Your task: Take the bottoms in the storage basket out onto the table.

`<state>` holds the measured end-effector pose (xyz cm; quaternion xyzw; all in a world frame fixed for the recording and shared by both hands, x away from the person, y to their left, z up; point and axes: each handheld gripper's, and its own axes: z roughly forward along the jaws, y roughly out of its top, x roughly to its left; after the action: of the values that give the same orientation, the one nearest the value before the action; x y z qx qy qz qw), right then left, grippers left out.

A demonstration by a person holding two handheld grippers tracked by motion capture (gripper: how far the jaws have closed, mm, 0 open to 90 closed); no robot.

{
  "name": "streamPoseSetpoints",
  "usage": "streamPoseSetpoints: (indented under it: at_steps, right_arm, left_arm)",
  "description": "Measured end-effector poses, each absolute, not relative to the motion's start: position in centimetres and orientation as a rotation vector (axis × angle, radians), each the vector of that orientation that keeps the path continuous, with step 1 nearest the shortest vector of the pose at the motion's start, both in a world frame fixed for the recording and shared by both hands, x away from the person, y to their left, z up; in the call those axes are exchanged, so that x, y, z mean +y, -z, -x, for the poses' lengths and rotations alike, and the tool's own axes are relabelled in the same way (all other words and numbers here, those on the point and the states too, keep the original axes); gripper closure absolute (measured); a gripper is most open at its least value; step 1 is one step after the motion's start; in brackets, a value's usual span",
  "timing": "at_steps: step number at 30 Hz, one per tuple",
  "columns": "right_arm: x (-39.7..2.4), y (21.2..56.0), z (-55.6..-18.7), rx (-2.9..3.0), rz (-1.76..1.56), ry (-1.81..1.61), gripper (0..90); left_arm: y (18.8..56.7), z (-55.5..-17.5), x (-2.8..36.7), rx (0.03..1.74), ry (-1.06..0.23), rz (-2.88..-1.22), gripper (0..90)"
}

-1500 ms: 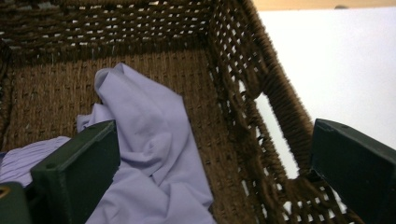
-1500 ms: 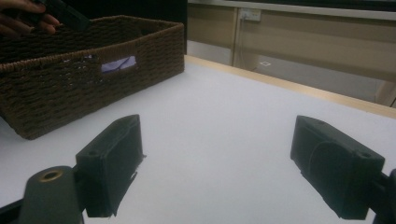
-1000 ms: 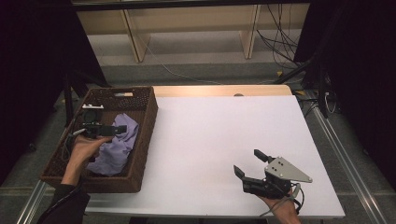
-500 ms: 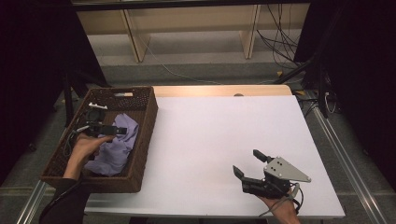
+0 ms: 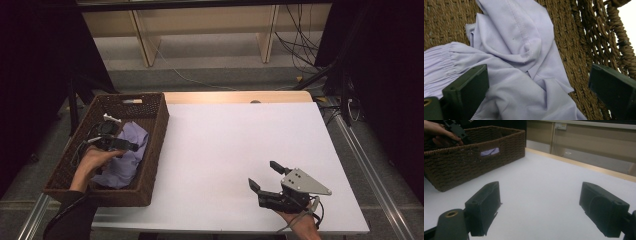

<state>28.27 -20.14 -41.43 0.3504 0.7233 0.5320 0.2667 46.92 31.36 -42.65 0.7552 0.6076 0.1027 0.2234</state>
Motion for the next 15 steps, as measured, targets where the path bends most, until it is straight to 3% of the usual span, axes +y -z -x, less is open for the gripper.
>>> streamPoseSetpoints:
  at_steps: [15]
  right_arm:
    - [-20.1,41.5,-28.3,1.956,-0.944,-1.425,18.0]
  left_arm:
    - [44.2,-47.1,30.9,1.685,-0.213,-2.185,2.7]
